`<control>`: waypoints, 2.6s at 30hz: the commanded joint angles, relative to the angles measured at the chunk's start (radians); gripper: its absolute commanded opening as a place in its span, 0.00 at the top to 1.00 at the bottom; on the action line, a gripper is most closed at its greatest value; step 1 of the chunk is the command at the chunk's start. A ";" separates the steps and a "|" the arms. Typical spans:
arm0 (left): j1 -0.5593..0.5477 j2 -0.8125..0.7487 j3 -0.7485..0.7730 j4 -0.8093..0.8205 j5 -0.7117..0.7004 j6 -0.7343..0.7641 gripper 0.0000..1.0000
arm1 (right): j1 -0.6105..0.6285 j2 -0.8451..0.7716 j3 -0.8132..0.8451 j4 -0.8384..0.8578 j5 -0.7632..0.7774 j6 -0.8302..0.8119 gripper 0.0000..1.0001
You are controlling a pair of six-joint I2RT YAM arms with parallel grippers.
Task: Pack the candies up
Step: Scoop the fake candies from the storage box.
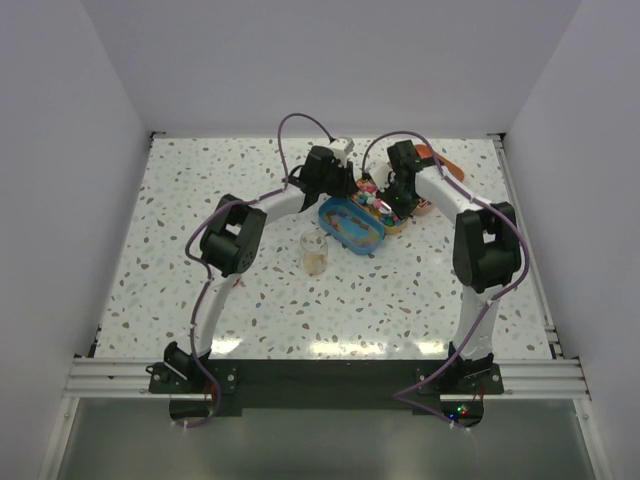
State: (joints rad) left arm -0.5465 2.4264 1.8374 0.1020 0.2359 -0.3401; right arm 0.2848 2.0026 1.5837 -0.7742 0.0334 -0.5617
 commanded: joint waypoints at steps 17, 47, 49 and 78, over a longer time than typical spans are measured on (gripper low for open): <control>-0.013 -0.084 -0.033 0.019 0.056 -0.046 0.67 | 0.016 0.033 0.064 0.107 -0.128 0.106 1.00; 0.052 -0.268 -0.101 -0.004 0.029 -0.045 0.45 | -0.016 -0.162 -0.194 0.268 -0.067 0.098 1.00; 0.062 -0.300 -0.113 -0.016 0.026 -0.046 0.43 | -0.027 -0.179 -0.209 0.283 -0.072 0.103 1.00; 0.163 -0.940 -0.638 -0.283 -0.297 0.170 0.20 | -0.041 -0.372 -0.255 0.316 -0.175 0.098 1.00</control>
State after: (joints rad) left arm -0.3965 1.5661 1.2484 -0.1585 0.0315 -0.2253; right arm 0.2367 1.7222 1.2396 -0.4103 -0.1307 -0.4496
